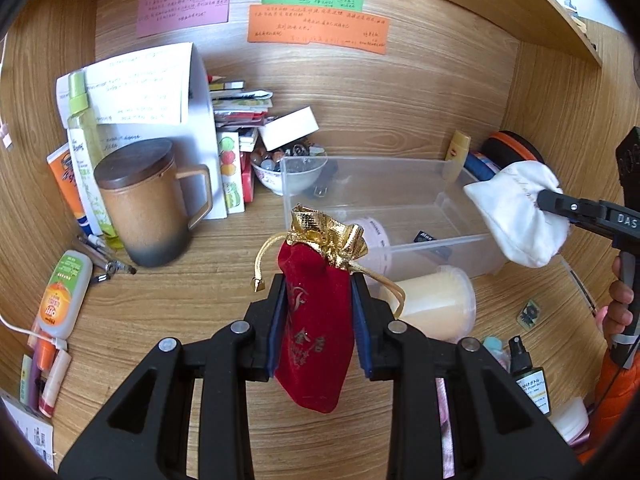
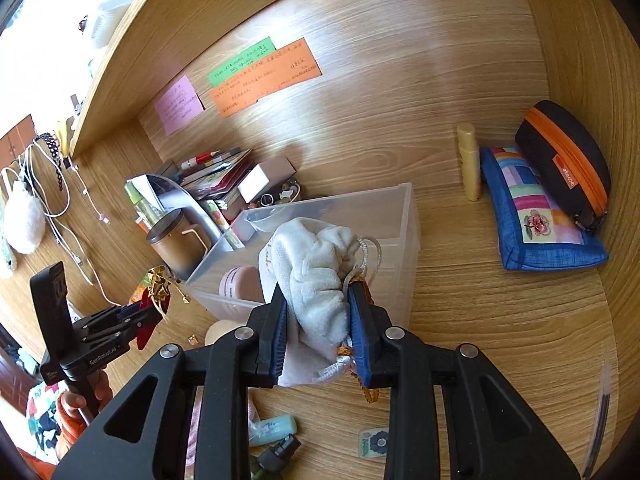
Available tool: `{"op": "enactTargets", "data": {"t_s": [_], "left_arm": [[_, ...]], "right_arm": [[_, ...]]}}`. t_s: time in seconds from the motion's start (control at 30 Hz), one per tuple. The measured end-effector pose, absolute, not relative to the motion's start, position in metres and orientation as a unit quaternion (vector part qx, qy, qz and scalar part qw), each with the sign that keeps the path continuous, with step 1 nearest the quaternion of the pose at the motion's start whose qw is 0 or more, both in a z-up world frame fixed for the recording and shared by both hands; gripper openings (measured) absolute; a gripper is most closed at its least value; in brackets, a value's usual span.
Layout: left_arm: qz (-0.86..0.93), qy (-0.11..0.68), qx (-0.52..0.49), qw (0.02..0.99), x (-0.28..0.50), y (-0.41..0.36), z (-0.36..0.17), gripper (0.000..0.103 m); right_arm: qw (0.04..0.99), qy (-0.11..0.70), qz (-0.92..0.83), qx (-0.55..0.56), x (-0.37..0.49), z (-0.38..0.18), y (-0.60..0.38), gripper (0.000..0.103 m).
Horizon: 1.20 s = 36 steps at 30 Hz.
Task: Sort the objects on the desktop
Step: 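Carry the red pouch and white cloth bag over the clear box with both grippers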
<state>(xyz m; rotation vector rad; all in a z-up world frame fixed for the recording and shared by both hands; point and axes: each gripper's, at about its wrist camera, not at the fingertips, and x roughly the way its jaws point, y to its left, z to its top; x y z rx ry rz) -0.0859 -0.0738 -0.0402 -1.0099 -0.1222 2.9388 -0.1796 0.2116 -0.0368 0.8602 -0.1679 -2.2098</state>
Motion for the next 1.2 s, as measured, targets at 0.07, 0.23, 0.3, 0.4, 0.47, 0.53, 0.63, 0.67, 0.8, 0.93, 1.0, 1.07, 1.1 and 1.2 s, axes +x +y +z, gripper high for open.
{"op": "enactTargets", "data": {"t_s": [0.07, 0.23, 0.3, 0.4, 0.47, 0.53, 0.63, 0.67, 0.8, 0.93, 1.0, 1.07, 1.1, 1.2], "left_arm": [[0.946, -0.040, -0.322, 0.021, -0.088, -0.072, -0.038, 0.030], [0.947, -0.037, -0.316, 0.037, -0.098, -0.066, -0.031, 0.030], [0.948, -0.034, -0.314, 0.042, -0.102, -0.063, -0.027, 0.030], [0.948, -0.031, -0.312, 0.051, -0.108, -0.058, -0.024, 0.030], [0.948, -0.032, -0.311, 0.056, -0.112, -0.057, -0.022, 0.030], [0.947, -0.033, -0.312, 0.062, -0.117, -0.055, -0.021, 0.030], [0.945, -0.033, -0.317, 0.070, -0.125, -0.051, -0.021, 0.030], [0.944, -0.032, -0.320, 0.072, -0.128, -0.049, -0.022, 0.030], [0.940, -0.030, -0.329, 0.083, -0.139, -0.043, -0.026, 0.030], [0.936, -0.027, -0.338, 0.092, -0.148, -0.037, -0.032, 0.030], [0.934, -0.023, -0.343, 0.098, -0.152, -0.032, -0.035, 0.030], [0.932, -0.019, -0.347, 0.103, -0.156, -0.027, -0.037, 0.030], [0.931, -0.017, -0.348, 0.105, -0.157, -0.026, -0.038, 0.030], [0.929, -0.009, -0.353, 0.112, -0.162, -0.020, -0.040, 0.030]], "right_arm": [[0.368, -0.069, -0.863, 0.339, -0.183, -0.038, 0.211, 0.025], [0.366, -0.092, -0.857, 0.351, -0.193, -0.045, 0.210, 0.025], [0.365, -0.100, -0.855, 0.355, -0.196, -0.047, 0.210, 0.025], [0.363, -0.102, -0.855, 0.356, -0.199, -0.048, 0.208, 0.025], [0.360, -0.100, -0.855, 0.360, -0.202, -0.048, 0.205, 0.025], [0.358, -0.098, -0.854, 0.363, -0.205, -0.050, 0.201, 0.025], [0.354, -0.094, -0.857, 0.362, -0.208, -0.049, 0.198, 0.025], [0.354, -0.093, -0.857, 0.362, -0.210, -0.049, 0.196, 0.026], [0.346, -0.080, -0.862, 0.362, -0.212, -0.049, 0.191, 0.026], [0.344, -0.072, -0.864, 0.361, -0.215, -0.049, 0.188, 0.027], [0.342, -0.060, -0.866, 0.360, -0.215, -0.048, 0.184, 0.028], [0.339, -0.049, -0.868, 0.360, -0.215, -0.047, 0.181, 0.030], [0.335, -0.040, -0.870, 0.360, -0.215, -0.047, 0.179, 0.031], [0.319, -0.013, -0.876, 0.362, -0.217, -0.052, 0.172, 0.031]]}}
